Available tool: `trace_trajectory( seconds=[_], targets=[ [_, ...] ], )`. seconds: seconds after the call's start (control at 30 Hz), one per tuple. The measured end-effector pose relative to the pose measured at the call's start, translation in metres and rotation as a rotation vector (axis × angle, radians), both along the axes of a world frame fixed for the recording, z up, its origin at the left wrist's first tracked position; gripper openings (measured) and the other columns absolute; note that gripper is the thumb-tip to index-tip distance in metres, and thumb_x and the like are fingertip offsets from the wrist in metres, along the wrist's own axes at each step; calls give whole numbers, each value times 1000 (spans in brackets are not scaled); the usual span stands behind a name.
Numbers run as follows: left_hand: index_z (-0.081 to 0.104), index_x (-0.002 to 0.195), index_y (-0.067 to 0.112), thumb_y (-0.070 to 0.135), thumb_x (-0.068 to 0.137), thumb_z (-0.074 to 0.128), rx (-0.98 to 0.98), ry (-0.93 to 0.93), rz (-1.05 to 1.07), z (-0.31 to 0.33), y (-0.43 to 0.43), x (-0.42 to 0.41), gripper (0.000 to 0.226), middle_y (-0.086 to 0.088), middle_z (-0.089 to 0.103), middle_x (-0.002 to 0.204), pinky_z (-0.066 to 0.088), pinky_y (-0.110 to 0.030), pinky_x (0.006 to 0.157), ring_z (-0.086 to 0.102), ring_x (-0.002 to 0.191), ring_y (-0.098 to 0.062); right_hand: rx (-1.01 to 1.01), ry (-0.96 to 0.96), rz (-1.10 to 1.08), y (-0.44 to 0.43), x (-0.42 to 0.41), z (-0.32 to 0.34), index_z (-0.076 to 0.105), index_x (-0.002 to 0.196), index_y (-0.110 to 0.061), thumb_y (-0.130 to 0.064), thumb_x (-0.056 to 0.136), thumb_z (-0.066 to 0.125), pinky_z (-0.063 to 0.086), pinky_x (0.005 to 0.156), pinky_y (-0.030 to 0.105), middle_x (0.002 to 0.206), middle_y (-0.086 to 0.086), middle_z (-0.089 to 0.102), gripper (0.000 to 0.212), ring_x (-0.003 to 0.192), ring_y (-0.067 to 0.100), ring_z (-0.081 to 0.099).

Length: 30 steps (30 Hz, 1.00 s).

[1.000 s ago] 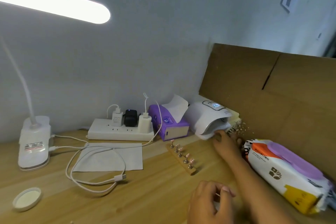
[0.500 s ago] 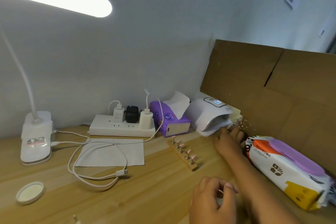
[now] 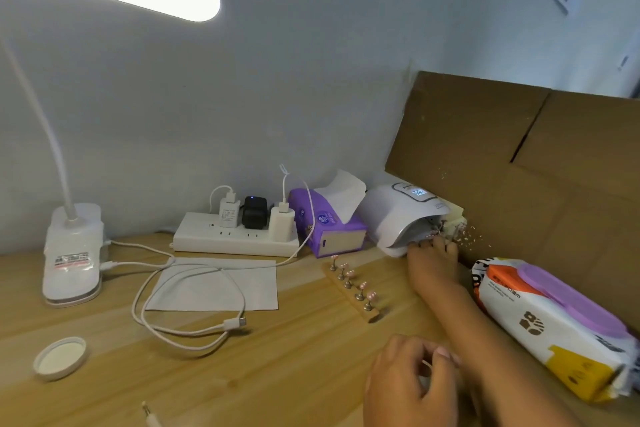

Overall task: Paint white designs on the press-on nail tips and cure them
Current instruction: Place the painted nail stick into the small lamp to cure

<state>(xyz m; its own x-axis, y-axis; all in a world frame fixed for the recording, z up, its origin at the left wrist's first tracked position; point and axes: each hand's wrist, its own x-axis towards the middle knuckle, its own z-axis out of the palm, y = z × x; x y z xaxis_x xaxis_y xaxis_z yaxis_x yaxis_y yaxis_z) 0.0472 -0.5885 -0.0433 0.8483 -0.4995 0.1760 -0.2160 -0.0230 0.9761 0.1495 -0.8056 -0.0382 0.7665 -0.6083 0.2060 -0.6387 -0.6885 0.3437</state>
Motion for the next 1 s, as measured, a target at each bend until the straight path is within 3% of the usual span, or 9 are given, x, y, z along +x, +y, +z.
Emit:
trace_trajectory(
  seconds=[0.13, 0.27, 0.47, 0.6, 0.8, 1.0],
  targets=[
    [59, 56, 56, 29, 86, 62, 9, -6, 16, -1, -1, -1, 41, 11, 59, 81, 43, -23, 86, 55, 85, -3, 65, 39, -29, 16, 6, 2, 42, 139, -11, -15, 98, 34, 25, 108, 41, 145, 14, 43, 42, 136, 35, 28],
    [60, 54, 50, 28, 85, 63, 7, 6, 24, -1, -1, -2, 39, 12, 60, 80, 44, -24, 85, 56, 85, -4, 253, -73, -63, 21, 4, 2, 30, 144, -1, -10, 98, 35, 31, 107, 38, 149, 22, 33, 47, 138, 36, 24],
    [59, 56, 44, 28, 88, 61, 13, 1, -1, 0, 0, -1, 36, 11, 58, 82, 43, -23, 86, 54, 84, -1, 375, -246, 12, 8, -8, -1, 23, 150, -7, -15, 100, 35, 29, 109, 41, 156, 15, 22, 52, 140, 34, 25],
    [60, 55, 49, 27, 87, 61, -2, 16, 0, 0, 1, -3, 39, 11, 59, 82, 43, -25, 87, 54, 84, -1, 284, -306, 17, 3, -12, 0, 34, 142, -11, -18, 99, 39, 38, 94, 36, 146, 16, 31, 44, 129, 33, 36],
    [60, 56, 44, 28, 88, 61, -5, 12, -12, -1, 1, -3, 36, 11, 60, 84, 43, -25, 87, 54, 84, -1, 378, -397, -109, -11, -17, -7, 40, 134, 2, -20, 99, 40, 32, 104, 42, 141, 28, 34, 41, 130, 41, 31],
    [60, 56, 46, 31, 87, 61, 6, -12, -3, -3, -1, -1, 35, 11, 61, 88, 43, -22, 88, 54, 86, 0, 514, -574, -149, -28, -9, -5, 58, 117, 3, -15, 99, 37, 37, 97, 41, 130, 29, 47, 33, 119, 41, 44]
  ],
)
